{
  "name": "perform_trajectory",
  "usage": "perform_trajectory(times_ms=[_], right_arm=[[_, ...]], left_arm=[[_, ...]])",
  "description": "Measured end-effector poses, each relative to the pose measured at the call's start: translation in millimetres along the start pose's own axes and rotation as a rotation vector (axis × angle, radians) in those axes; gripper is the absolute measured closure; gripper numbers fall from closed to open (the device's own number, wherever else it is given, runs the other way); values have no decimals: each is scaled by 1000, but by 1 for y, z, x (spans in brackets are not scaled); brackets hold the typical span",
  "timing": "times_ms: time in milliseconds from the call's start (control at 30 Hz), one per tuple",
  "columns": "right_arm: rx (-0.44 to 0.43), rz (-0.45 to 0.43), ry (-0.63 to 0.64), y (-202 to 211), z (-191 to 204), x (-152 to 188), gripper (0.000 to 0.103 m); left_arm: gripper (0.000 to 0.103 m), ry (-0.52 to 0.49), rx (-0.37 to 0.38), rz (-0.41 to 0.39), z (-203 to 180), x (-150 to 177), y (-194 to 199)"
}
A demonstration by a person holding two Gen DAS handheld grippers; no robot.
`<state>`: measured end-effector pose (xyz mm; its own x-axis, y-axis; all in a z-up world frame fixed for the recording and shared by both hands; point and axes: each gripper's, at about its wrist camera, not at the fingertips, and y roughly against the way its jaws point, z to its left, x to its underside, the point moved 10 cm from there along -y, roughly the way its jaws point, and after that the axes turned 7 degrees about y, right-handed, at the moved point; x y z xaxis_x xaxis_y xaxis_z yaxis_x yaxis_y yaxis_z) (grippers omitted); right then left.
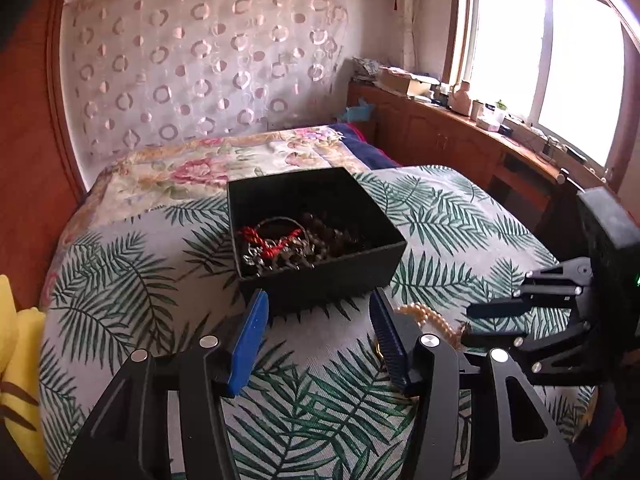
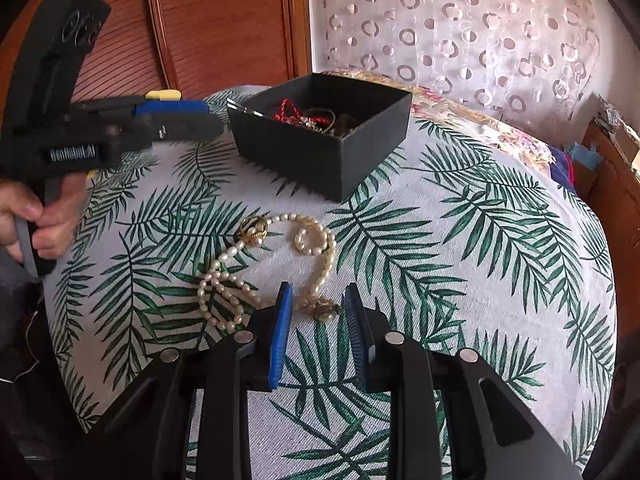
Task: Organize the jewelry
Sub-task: 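Grasp the gold ring with the left tool while the right tool grasps the pearl necklace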
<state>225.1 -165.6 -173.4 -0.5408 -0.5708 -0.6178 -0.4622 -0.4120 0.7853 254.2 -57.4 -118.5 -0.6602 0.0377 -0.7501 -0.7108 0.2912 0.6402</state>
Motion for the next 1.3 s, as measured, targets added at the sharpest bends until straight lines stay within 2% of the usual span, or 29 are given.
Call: perform_trajectory(times_ms=[200,400,600,667,800,1000,1300], right_arm=[[8,10,5,1,-3,3,74],[32,19,28,-3,-3,3,74],[44,24,39,-5,-4,4,74],[38,26,45,-5,-2,4,86],[38,29,65,-1,2,8,86],[47,-13,40,12,-2,8,86],[96,-59,22,35,-13,4,86]], left_arm=[[53,3,18,-24,-3,2,20],[52,-11,31,-6,-12,20,25],[52,-20,24,28,-12,33,15],[52,-14,22,44,-10,38,10],[52,-10,31,70,-10,45,3],[52,-15,53,109,-18,55,-6],[52,-50,80,156,-36,53,-27]])
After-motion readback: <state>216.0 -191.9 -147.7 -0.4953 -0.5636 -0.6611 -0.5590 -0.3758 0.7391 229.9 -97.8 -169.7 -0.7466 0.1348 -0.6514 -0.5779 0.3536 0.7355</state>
